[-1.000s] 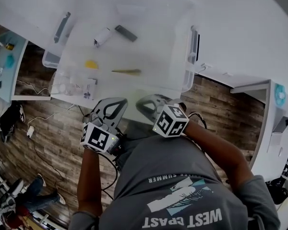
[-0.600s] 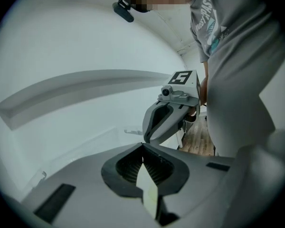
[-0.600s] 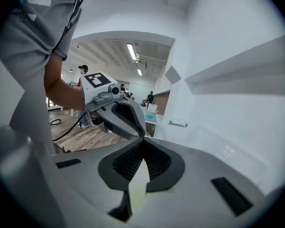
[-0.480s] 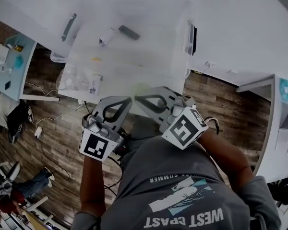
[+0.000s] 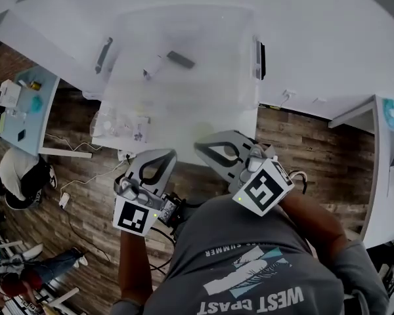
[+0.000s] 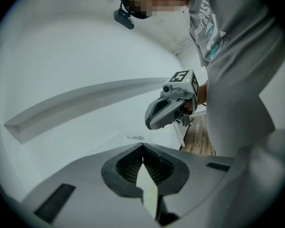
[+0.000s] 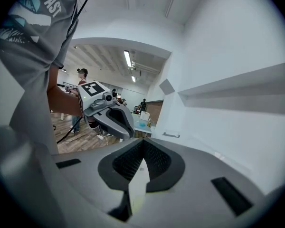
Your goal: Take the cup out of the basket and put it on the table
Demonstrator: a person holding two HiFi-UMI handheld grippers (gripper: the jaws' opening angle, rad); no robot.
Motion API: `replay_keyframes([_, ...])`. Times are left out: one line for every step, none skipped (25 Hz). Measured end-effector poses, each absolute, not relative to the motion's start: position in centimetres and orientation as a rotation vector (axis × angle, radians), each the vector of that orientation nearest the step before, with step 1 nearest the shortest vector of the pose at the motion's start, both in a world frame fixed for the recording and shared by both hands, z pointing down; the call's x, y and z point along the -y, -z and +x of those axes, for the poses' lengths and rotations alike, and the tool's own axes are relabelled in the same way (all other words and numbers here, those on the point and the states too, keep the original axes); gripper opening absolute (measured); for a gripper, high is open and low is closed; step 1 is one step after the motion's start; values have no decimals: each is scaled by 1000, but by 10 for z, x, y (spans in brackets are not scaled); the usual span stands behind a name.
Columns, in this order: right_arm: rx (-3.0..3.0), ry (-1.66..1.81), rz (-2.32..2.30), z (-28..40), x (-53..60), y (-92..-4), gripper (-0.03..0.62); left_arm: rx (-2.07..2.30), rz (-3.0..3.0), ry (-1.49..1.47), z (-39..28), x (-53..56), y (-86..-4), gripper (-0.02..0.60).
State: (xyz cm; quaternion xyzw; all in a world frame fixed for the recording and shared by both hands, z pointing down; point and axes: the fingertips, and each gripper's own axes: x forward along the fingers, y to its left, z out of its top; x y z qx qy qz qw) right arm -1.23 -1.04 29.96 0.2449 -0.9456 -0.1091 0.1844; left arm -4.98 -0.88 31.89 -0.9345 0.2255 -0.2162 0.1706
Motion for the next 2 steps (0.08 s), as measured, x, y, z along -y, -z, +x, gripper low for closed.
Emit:
replay_keyframes([2665,305,695,-13,8,-297,11,-653,-2655,618,-57,5,-318,9])
replay_keyframes([2665,303,699,-14,5,-295,11,-667,-2655,623,-63,1,-318,9])
